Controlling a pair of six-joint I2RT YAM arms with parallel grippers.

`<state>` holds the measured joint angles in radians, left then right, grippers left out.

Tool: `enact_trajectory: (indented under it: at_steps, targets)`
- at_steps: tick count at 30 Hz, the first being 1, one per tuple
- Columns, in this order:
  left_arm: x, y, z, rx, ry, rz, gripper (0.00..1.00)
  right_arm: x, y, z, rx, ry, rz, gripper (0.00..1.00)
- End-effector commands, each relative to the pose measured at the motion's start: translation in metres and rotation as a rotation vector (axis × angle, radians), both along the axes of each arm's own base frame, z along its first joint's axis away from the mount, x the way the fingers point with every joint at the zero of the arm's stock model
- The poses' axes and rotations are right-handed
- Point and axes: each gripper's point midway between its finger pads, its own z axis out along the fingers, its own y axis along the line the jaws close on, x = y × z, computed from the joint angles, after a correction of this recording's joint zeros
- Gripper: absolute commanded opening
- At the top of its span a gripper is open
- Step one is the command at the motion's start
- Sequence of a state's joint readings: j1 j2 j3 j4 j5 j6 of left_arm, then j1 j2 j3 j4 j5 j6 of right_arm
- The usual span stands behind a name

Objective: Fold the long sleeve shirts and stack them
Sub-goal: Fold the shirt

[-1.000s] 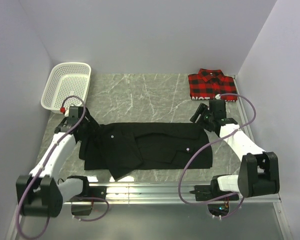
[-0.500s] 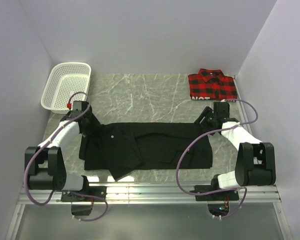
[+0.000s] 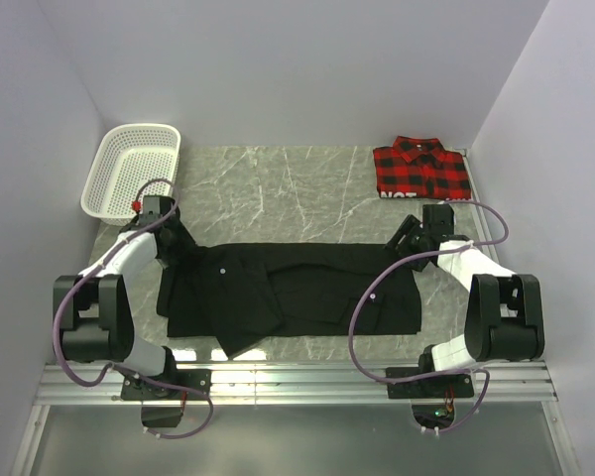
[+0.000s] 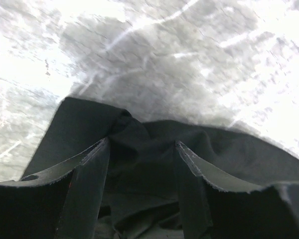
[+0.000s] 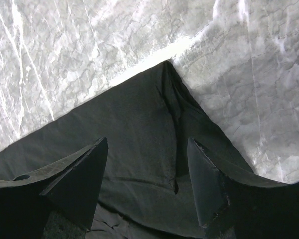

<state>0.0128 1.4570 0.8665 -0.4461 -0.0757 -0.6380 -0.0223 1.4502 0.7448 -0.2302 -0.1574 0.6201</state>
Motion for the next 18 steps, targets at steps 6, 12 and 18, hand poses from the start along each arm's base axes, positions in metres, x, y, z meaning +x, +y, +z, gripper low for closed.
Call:
enact_trajectory:
  at_steps: [6, 12, 18]
  targets:
    - [0.029, 0.001, 0.012, -0.024, -0.077, -0.023, 0.49, -0.001, 0.000, -0.008, 0.009, 0.002, 0.004, 0.72]
    - [0.044, 0.004, 0.016, -0.020, -0.083, -0.022, 0.23, -0.004, -0.004, -0.014, -0.005, 0.024, -0.005, 0.72]
    - [0.063, 0.019, 0.021, 0.039, -0.085, -0.010, 0.01, -0.007, -0.011, -0.019, -0.023, 0.049, -0.017, 0.72]
